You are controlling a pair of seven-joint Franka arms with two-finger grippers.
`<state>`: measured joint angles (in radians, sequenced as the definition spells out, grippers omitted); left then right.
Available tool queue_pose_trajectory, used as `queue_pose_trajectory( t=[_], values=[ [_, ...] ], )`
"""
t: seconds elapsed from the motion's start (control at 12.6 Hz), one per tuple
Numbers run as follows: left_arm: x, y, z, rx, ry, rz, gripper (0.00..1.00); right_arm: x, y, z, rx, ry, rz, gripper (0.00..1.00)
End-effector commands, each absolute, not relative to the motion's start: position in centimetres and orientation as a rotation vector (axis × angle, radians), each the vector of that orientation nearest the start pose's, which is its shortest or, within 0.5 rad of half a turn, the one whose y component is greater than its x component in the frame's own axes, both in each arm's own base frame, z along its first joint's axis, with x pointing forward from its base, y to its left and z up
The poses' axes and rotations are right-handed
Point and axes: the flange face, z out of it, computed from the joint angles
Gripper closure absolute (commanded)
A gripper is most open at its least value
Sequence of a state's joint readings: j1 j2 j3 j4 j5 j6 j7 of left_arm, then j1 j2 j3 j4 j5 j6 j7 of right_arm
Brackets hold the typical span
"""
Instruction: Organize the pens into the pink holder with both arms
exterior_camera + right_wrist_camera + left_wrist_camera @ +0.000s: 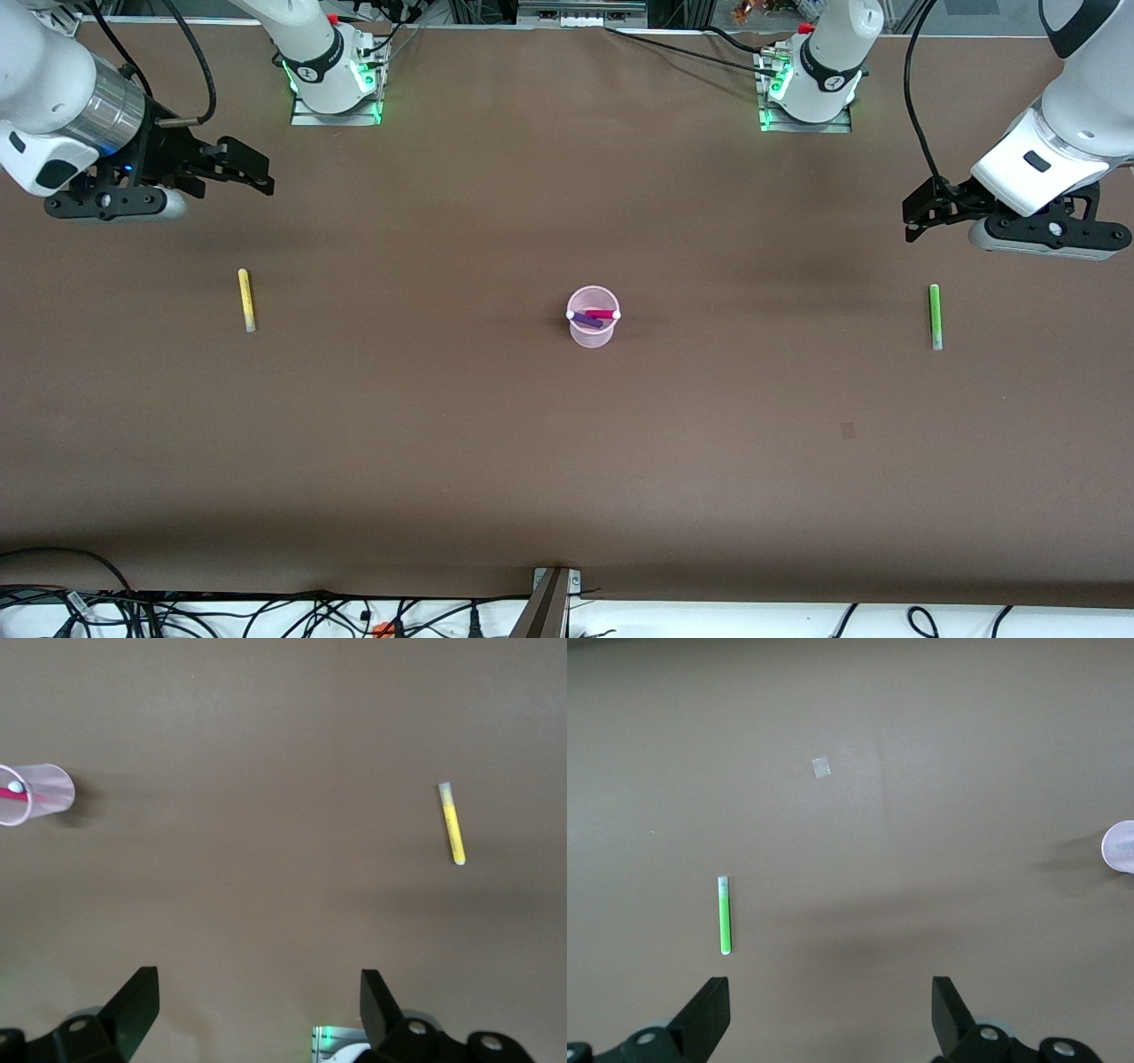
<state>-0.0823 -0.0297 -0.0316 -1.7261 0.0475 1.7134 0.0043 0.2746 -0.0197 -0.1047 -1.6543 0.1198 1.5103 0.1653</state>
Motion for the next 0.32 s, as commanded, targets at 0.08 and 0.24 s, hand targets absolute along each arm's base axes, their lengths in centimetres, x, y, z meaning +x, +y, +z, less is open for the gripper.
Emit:
queue_pose_trajectory(
  t=[0.08, 0.24],
  values=[
    [54.87, -6.05, 58.52, -3.093, 0.198, -0.044, 0.00, 53.14, 10.50, 60.86, -3.084, -0.051, 0.177, 0.00],
    [54.88, -5.97, 58.52, -3.092, 0.198, -0.044, 0.00, 53.07, 10.73, 61.12, -3.116, -0.053, 0.173, 0.00]
  ],
)
